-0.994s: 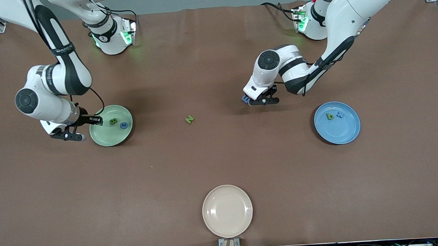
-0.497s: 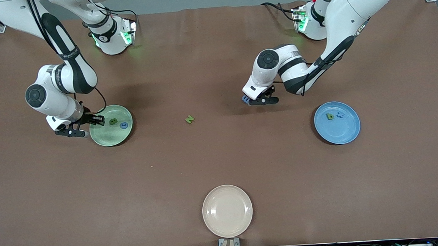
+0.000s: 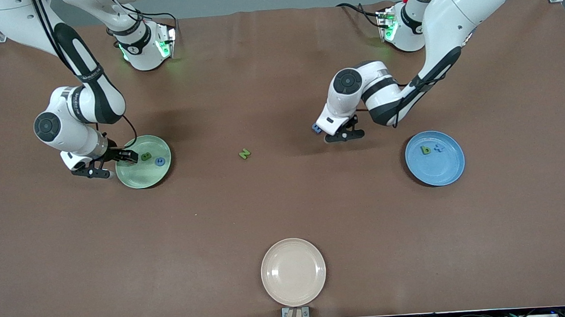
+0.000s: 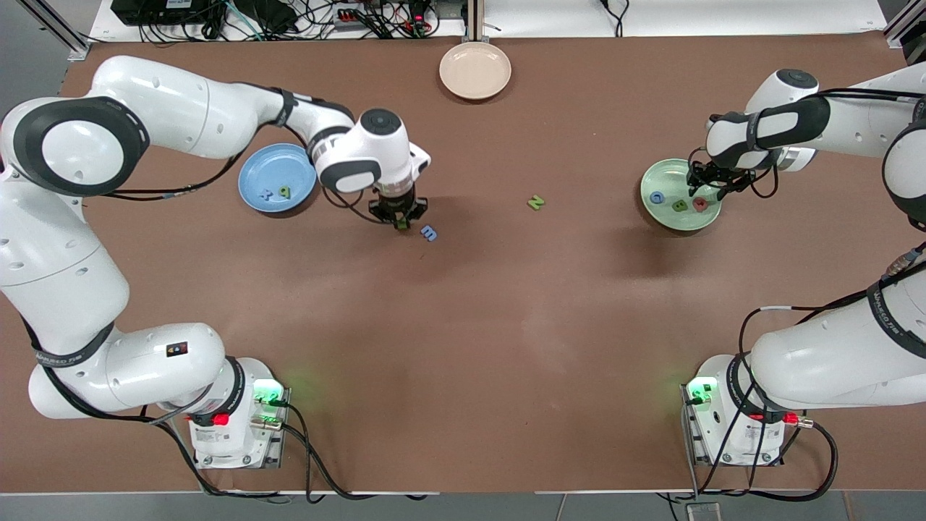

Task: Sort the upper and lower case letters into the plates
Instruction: 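Carry the u to the blue plate while the right gripper reaches the N, then release the u in the blue plate while the right gripper places the N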

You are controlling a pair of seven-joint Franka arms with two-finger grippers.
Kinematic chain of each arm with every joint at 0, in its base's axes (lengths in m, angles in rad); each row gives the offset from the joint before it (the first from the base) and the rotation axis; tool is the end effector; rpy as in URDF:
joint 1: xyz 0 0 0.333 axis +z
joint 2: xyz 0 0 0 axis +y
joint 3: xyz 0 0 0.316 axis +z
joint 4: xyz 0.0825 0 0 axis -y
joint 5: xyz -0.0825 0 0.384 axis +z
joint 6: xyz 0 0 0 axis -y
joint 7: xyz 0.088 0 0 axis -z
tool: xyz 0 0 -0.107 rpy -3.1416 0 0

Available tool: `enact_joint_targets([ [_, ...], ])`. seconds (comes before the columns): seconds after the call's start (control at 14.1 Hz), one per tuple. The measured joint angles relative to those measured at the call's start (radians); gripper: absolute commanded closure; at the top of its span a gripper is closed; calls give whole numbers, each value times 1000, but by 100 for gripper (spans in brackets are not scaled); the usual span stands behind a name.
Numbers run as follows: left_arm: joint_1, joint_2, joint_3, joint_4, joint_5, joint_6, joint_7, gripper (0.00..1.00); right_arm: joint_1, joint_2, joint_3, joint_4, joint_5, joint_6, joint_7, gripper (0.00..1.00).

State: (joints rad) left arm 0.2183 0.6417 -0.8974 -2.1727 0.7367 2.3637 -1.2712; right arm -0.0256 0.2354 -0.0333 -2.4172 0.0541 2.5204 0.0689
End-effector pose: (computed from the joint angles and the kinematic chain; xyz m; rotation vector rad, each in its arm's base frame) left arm 0.4154 -0.3463 0.1870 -3.0830 -0.1273 0.1034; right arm 0.4794 -0.0293 0.2032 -3.1031 0.2698 0.2058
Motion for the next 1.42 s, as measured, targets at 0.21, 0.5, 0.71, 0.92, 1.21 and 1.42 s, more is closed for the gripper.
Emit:
enact_joint_targets([
  [0.21, 50, -19, -2, 76, 1, -62, 53, 95, 23, -36, 17, 91, 2, -164, 74, 0],
  [0.5, 235, -52, -36, 110, 1, -72, 252, 96, 219, -73, 30, 118, 4, -191, 407, 0],
  [0.71, 428, -66, -89, 100, 2, -88, 442, 96, 424, -61, 36, 116, 4, -86, 727, 0],
  [0.92, 548, -64, -92, 76, 2, -89, 607, 96, 590, 16, 38, 122, 4, 58, 986, 0],
  [1.21, 626, -47, -86, 55, 17, -89, 743, 96, 698, 192, 36, 258, 4, 99, 1187, 5],
  [1.42, 630, -16, -50, 54, 68, -87, 781, 96, 716, 276, 34, 344, 4, 99, 1215, 14],
])
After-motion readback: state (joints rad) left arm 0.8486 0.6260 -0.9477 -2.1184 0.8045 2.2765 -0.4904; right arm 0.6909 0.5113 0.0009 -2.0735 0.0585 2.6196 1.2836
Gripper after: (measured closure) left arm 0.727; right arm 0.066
